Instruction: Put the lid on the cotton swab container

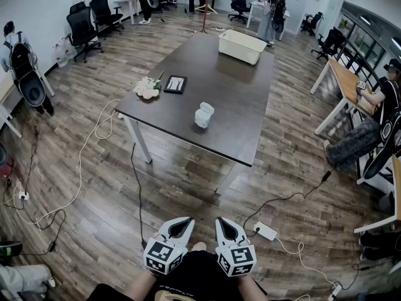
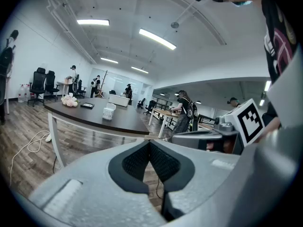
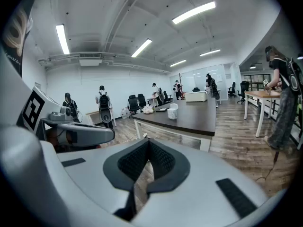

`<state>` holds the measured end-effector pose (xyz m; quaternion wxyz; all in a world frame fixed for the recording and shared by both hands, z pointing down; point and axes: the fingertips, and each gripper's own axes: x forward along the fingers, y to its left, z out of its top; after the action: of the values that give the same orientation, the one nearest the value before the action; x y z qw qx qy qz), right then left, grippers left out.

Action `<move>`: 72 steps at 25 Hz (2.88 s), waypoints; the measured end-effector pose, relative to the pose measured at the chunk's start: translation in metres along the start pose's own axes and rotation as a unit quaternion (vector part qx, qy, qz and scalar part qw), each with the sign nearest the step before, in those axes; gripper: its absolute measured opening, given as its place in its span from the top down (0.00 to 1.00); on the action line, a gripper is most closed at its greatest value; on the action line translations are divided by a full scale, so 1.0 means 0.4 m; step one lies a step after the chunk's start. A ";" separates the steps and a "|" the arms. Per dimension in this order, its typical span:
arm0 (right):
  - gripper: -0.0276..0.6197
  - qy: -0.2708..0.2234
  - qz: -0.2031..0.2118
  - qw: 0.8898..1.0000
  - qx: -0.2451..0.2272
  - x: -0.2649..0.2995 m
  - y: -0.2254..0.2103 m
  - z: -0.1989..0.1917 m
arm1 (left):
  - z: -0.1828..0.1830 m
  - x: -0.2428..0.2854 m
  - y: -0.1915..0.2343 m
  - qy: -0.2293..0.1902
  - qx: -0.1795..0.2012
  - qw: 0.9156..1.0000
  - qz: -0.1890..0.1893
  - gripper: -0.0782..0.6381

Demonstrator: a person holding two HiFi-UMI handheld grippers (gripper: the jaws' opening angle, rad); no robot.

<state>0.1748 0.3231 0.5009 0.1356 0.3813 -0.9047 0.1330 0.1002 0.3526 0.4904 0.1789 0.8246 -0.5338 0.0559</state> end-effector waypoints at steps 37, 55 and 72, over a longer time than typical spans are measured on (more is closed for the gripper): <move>0.95 -0.012 -0.035 0.999 0.007 0.238 -0.088 0.107 | 0.109 0.195 0.255 -0.016 -0.011 0.999 -0.034 0.88; 0.95 -0.017 -0.113 0.993 0.035 0.529 -0.046 0.186 | 0.215 0.314 0.532 0.010 0.029 0.992 -0.121 0.88; 0.95 -0.013 -0.115 0.993 0.035 0.650 -0.151 0.257 | 0.273 0.418 0.635 0.007 0.024 0.996 -0.090 0.88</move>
<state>0.0291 0.0768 0.5040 0.1247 0.4891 -0.8513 0.1432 -0.0683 0.0771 0.4961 0.1673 0.8729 -0.4547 0.0581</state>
